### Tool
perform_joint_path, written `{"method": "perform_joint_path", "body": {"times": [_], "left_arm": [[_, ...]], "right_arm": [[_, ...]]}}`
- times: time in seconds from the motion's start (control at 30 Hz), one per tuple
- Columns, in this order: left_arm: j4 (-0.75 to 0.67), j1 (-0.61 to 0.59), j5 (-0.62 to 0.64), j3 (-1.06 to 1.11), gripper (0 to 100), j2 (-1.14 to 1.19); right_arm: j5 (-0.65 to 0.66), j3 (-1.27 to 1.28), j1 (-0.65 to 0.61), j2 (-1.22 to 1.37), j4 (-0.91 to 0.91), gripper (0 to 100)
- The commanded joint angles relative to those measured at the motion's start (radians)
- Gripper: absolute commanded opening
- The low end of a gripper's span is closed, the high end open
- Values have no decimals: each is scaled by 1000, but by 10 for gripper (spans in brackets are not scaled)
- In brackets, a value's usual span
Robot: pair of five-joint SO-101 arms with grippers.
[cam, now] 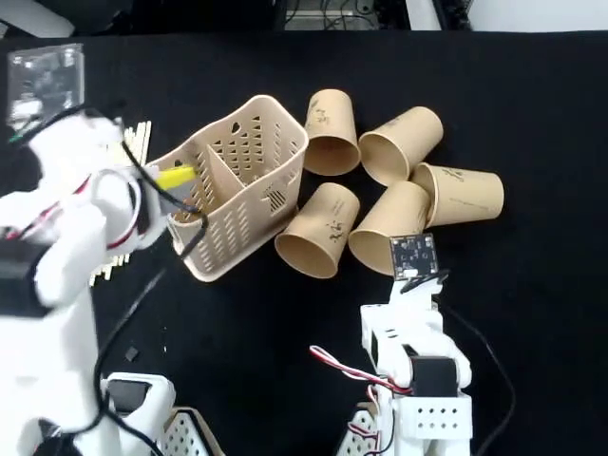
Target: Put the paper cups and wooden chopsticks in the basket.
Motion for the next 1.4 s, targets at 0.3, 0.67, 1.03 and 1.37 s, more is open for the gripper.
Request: {"method": "perform_joint_path", "body": {"times": [0.3, 0.67, 1.03, 1.37], "left_arm": [[-83, -387, -189, 341, 285, -609], [-373, -510, -212, 1106, 285, -967], [-414, -512, -140, 1402, 285, -1208], [-420, -504, -137, 1451, 285, -1197]], "right_arm": [[359, -159, 20, -58, 15, 15], [621, -490, -181, -42, 83, 173], [605, -271, -428, 298, -348, 265], [678, -36, -411, 289, -732, 214]]}}
